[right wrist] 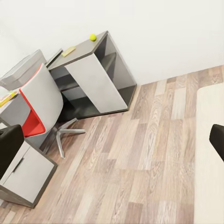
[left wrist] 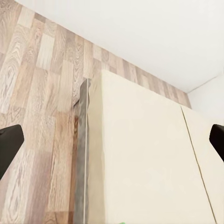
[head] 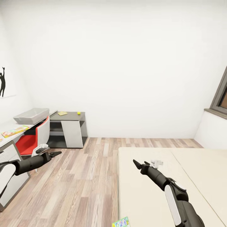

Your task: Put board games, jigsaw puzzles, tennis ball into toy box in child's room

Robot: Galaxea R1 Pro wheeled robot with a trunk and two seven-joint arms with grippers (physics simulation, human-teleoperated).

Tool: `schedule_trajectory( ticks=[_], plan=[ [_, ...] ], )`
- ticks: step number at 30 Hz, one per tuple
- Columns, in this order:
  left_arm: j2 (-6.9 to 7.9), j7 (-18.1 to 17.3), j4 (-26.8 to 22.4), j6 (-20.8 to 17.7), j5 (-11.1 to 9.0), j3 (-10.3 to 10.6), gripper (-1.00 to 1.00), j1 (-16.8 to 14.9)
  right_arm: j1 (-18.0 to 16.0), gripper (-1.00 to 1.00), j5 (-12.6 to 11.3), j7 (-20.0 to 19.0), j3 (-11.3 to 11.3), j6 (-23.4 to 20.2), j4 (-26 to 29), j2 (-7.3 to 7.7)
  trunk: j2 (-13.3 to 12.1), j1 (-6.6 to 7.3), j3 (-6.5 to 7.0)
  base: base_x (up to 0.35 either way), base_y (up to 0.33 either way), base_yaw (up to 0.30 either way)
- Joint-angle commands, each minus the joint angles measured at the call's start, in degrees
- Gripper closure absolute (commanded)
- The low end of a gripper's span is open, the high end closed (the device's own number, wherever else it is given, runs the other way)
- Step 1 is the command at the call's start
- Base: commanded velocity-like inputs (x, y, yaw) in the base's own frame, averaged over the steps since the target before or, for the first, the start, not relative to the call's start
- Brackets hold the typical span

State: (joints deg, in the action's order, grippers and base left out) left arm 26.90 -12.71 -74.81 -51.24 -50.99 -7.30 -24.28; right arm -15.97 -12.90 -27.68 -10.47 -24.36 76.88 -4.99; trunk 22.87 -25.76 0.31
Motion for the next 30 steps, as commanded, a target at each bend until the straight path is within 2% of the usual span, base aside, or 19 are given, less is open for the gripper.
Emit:
schedule_trajectory(
  ticks=[1, 9, 30],
  plan=[
    [-0.01, -0.4, 0.0, -0.3, 0.3, -0.1, -1.0, 0.0, 0.0, -1.0, -0.5, -0.2, -0.2, -0.5, 0.0, -0.07, 0.0, -0.02, -0.02, 0.0, 0.0, 0.0],
    [-0.01, -0.4, 0.0, -0.3, 0.3, -0.1, -1.0, -0.1, 0.0, -1.0, -0.5, -0.2, -0.2, -0.5, 0.0, -0.04, 0.0, -0.02, -0.02, 0.0, 0.13, 0.0],
    [0.0, -0.4, 0.0, -0.4, 0.3, -0.2, -1.0, -0.1, 0.0, -1.0, -0.5, -0.2, -0.2, -0.5, 0.0, -0.11, 0.0, -0.02, -0.02, 0.0, 0.283, 0.0]
  ],
)
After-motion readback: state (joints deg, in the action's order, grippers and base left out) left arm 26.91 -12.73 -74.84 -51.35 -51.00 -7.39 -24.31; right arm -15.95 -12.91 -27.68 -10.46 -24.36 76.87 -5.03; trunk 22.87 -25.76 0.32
